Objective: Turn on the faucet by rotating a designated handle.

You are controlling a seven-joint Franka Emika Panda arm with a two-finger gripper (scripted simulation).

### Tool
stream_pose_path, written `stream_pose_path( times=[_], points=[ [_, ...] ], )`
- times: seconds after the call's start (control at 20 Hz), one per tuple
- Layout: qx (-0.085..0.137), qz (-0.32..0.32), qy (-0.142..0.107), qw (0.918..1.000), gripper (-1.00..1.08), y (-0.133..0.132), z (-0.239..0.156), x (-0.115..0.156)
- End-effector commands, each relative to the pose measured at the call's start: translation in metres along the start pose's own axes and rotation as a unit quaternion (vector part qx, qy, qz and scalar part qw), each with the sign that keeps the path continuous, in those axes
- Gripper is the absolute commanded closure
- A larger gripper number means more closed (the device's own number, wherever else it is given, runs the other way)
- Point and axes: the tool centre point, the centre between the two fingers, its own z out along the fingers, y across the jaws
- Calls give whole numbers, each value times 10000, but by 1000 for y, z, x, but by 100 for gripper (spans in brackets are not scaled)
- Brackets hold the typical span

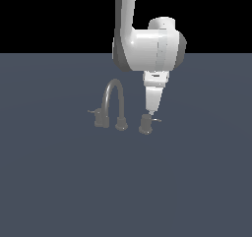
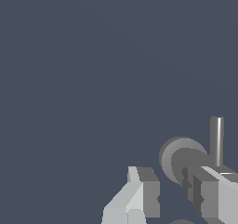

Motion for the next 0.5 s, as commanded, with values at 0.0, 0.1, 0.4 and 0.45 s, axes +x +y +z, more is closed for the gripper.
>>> stream_pose_path(
  times=[0.0,0.1,0.4,0.45],
  points=[
    [-192,93,45,9998,108,12,21,15],
    [-16,6,6,10000,108,4,2,3],
    [-113,54,27,9999,108,27,12,20],
    [-129,62,31,9999,108,31,14,23]
  ],
)
